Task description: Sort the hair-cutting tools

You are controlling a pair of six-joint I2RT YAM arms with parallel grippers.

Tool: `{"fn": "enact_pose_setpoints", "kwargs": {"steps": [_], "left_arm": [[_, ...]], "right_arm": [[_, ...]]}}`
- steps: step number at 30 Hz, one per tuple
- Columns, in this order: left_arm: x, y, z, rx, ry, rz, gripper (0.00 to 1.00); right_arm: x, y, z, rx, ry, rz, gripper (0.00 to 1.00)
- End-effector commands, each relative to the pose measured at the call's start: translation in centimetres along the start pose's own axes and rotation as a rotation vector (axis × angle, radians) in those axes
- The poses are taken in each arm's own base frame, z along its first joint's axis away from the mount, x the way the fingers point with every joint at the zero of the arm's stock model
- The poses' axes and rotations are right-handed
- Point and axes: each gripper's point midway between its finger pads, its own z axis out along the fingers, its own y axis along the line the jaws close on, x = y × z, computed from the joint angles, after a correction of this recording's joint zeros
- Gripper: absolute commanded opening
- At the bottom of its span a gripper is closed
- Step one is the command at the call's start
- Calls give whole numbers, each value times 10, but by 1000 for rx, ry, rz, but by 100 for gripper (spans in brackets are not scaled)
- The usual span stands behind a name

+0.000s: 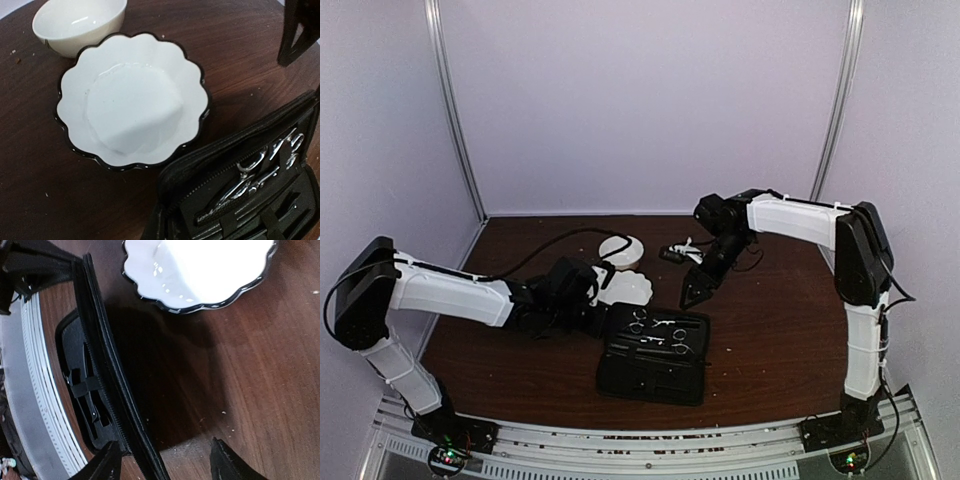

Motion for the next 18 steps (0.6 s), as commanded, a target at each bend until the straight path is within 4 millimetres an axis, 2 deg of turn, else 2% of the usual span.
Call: {"fn": "enact_pose_setpoints", "kwargs": {"steps": [1, 8, 18], "left_arm": [[-38, -13, -28, 25, -202, 46, 0], [-39, -12, -33, 8, -229, 43, 0], [-37, -11, -34, -8, -228, 46, 0]], "right_arm": [[-1, 31, 2, -134, 6, -15, 59], [3, 59, 10, -266, 21, -41, 47], [4, 67, 14, -286, 29, -46, 32]]}}
